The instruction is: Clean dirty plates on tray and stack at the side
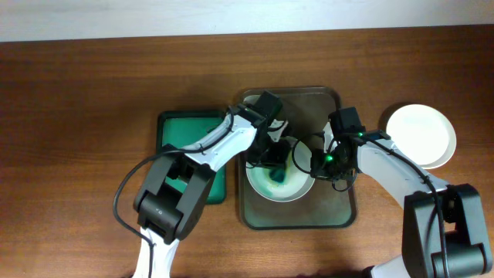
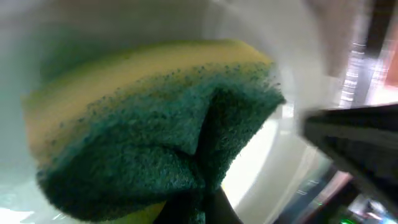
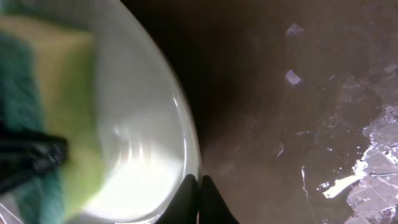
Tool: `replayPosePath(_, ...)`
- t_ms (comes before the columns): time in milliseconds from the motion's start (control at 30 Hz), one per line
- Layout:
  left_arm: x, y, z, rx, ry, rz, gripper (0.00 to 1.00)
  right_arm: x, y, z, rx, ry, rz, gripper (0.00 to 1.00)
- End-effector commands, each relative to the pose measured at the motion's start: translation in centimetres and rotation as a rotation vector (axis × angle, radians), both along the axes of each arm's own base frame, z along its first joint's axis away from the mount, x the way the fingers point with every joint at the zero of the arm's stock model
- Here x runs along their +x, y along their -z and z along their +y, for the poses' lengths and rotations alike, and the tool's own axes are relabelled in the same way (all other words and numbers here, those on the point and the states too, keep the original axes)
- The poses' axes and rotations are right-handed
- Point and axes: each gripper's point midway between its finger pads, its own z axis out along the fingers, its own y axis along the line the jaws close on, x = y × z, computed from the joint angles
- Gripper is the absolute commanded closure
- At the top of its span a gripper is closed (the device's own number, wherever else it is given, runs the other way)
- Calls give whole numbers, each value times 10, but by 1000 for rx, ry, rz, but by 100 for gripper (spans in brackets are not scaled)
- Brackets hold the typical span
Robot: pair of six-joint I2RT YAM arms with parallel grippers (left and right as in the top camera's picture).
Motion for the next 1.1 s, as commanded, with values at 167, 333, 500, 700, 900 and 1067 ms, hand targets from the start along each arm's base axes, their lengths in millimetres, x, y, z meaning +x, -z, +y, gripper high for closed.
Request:
replayPosePath(167, 32, -93, 5, 27, -18, -172, 100, 1, 0, 8, 26, -13, 0, 96)
replayPosePath(333, 69, -127, 110, 375, -195, -367, 100, 0, 0, 8, 26, -13, 1, 96)
replayPosePath(500, 77, -113, 211, 578, -283, -280, 100, 1, 0, 8, 26, -13, 1, 79)
replayPosePath(700, 67, -52, 239, 584, -299, -209, 100, 1, 0, 8, 27, -13, -3, 52)
replayPosePath(900, 58, -15, 241, 577, -300, -203, 100, 2, 0, 9, 27, -13, -5, 52)
replayPosePath(1067, 74, -73, 235, 509, -346, -348, 100, 2, 0, 9, 27, -14, -5, 52)
